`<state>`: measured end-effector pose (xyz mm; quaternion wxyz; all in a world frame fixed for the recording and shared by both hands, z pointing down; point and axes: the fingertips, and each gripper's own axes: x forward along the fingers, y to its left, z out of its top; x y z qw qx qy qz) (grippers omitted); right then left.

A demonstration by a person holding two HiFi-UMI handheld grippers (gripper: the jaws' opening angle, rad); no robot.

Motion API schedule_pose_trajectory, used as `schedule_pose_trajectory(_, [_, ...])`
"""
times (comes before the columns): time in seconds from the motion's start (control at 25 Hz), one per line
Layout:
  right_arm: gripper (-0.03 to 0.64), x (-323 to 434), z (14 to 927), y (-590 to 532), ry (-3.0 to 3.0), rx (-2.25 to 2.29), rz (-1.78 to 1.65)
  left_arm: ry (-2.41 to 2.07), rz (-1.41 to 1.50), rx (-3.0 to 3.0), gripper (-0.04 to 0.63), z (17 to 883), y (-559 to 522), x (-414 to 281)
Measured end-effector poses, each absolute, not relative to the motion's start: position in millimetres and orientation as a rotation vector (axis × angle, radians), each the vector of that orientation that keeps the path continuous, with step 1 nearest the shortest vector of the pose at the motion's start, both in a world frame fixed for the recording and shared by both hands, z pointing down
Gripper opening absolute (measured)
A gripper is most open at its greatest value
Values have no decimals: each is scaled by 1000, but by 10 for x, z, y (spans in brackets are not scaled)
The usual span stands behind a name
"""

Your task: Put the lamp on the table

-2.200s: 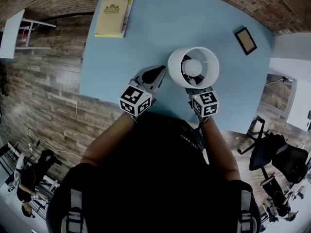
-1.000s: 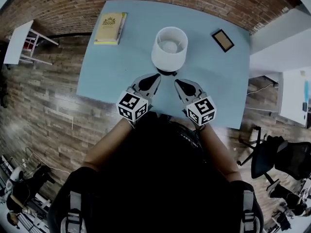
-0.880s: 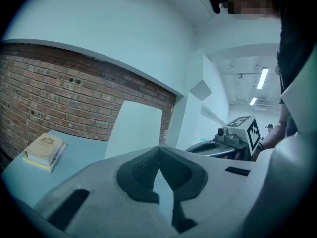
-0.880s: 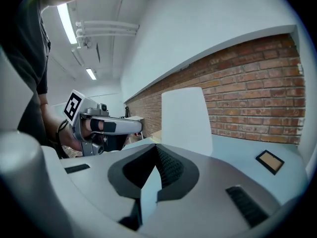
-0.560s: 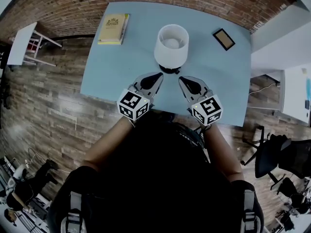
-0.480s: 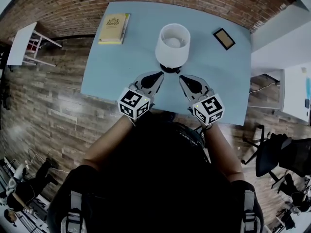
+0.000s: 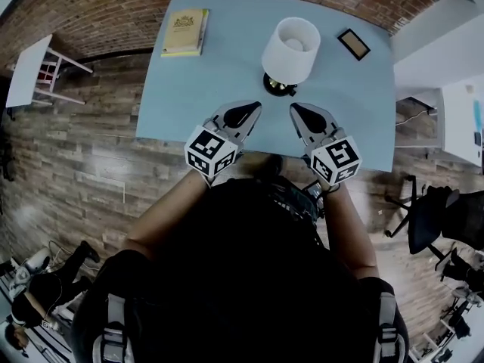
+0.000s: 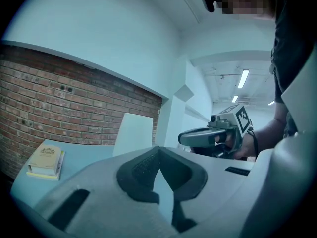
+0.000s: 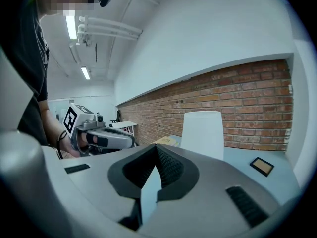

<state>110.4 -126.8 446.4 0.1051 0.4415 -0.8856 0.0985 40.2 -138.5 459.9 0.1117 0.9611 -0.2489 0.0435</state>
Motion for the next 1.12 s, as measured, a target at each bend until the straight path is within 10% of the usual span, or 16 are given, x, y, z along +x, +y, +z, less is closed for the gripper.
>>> schedule_pose_trajectory(1.12, [15,263,4328,231,-2574,1420,308,-635,15,2827,9,4398,13,-469])
